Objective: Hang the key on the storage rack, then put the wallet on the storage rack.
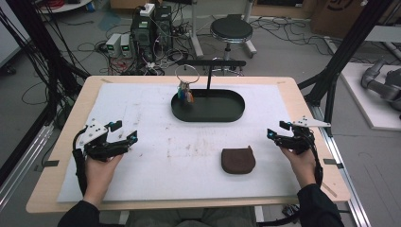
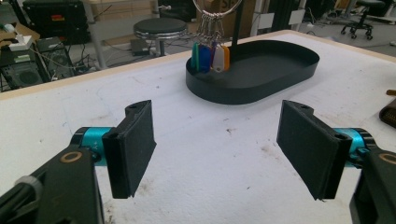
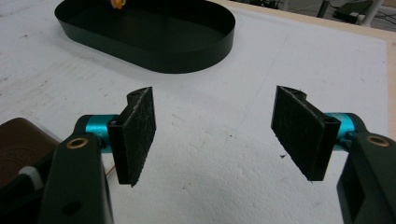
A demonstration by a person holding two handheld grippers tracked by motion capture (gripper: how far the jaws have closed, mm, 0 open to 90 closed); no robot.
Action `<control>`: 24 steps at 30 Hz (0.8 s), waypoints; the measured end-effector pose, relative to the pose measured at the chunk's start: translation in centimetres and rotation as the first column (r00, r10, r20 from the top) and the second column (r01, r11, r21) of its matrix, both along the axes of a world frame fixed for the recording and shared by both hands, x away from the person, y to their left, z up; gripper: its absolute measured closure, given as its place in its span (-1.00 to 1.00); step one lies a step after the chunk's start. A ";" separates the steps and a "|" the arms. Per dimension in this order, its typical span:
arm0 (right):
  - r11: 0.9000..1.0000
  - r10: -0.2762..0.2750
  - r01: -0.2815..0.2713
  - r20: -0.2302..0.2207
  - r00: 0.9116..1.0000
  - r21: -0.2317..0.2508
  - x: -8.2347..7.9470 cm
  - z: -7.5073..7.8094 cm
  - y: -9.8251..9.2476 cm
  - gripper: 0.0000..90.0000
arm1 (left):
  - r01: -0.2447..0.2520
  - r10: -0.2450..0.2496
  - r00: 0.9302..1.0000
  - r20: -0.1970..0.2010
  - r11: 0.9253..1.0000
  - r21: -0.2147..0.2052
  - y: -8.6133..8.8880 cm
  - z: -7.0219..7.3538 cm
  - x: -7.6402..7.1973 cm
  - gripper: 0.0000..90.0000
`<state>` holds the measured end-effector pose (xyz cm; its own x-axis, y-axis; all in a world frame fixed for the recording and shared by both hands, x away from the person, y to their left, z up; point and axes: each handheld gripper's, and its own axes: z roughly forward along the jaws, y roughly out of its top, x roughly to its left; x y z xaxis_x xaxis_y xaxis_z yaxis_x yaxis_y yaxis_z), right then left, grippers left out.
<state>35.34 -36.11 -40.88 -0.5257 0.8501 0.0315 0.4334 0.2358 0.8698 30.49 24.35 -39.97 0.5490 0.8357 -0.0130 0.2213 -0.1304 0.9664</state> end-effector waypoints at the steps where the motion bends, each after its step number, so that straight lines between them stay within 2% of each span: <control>1: 1.000 0.001 -0.001 0.000 1.000 -0.004 0.0 0.0 0.0 -0.31 | -0.002 0.002 1.000 0.002 1.000 -0.004 0.0 0.0 0.0 -0.39; 11: 1.000 0.008 -0.008 0.002 1.000 -0.003 -0.3 0.0 0.1 -0.31 | -0.005 0.004 1.000 0.005 1.000 0.005 -0.4 0.1 0.1 -0.39; 16: 1.000 0.010 -0.011 0.016 1.000 0.003 -0.5 0.3 0.2 -0.31 | -0.005 0.004 0.999 0.042 1.000 0.019 -0.7 0.5 -0.1 -0.39; 24: 0.999 0.024 -0.025 0.024 0.999 0.023 -1.3 0.9 0.8 -0.30 | -0.005 0.004 1.000 0.029 1.000 0.010 -0.5 0.3 0.3 -0.39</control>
